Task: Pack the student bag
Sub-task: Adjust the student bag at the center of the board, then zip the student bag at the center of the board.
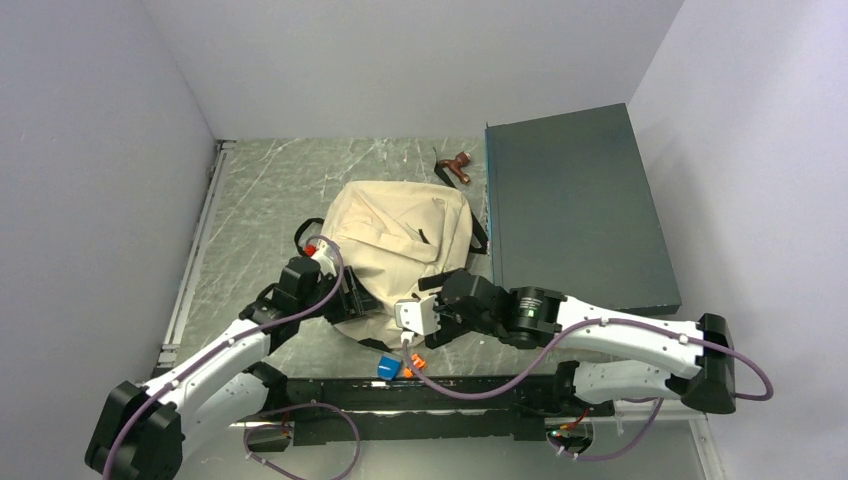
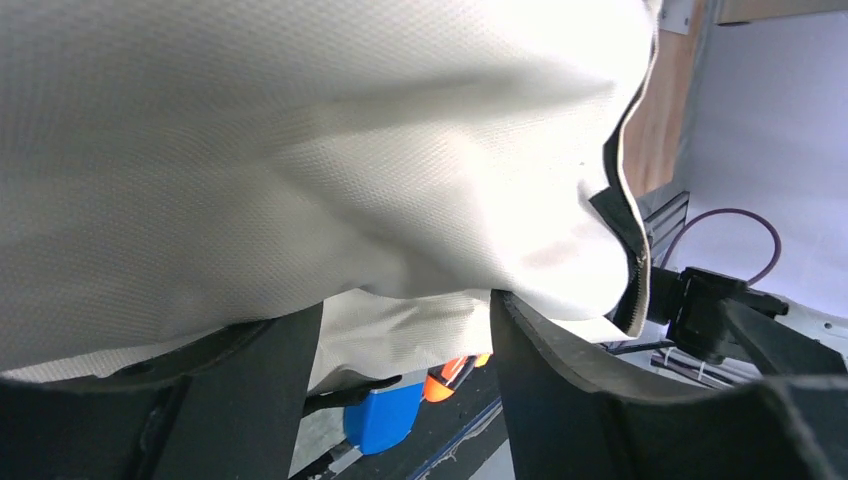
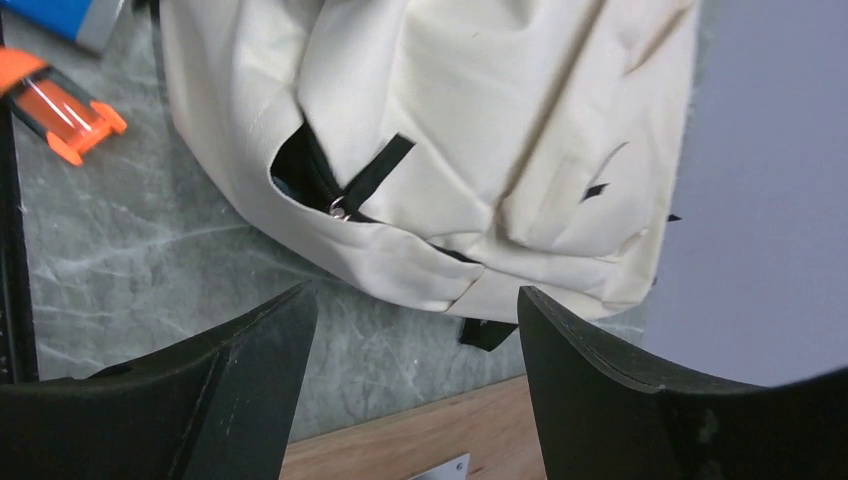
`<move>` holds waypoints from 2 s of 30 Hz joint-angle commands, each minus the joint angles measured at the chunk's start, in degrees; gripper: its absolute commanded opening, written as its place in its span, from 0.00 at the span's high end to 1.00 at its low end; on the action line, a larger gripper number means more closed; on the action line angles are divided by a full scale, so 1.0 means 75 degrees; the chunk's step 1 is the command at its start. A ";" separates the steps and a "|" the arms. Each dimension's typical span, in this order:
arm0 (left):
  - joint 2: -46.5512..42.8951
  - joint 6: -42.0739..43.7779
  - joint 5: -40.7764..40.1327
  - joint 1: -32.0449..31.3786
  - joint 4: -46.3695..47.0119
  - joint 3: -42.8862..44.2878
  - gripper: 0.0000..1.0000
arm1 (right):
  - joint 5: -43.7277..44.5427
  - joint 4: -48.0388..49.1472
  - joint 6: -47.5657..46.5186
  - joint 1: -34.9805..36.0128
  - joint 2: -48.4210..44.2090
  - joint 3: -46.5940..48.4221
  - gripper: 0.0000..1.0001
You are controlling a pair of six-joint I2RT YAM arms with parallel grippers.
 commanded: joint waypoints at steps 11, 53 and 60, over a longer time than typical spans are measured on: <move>0.0826 -0.0448 -0.0337 0.0779 0.0484 -0.0157 0.28 | -0.0482 0.0358 0.1922 0.0653 -0.0792 0.1353 0.00; 0.0622 -0.3150 -0.1927 -0.2896 -0.3160 0.4338 0.35 | 0.2350 0.0503 0.6204 0.0944 -0.1075 0.2273 0.00; 0.3068 -0.4047 -0.2314 -0.3238 -0.4979 0.5990 0.52 | 0.2348 0.0316 0.6362 0.0944 -0.1623 0.2231 0.00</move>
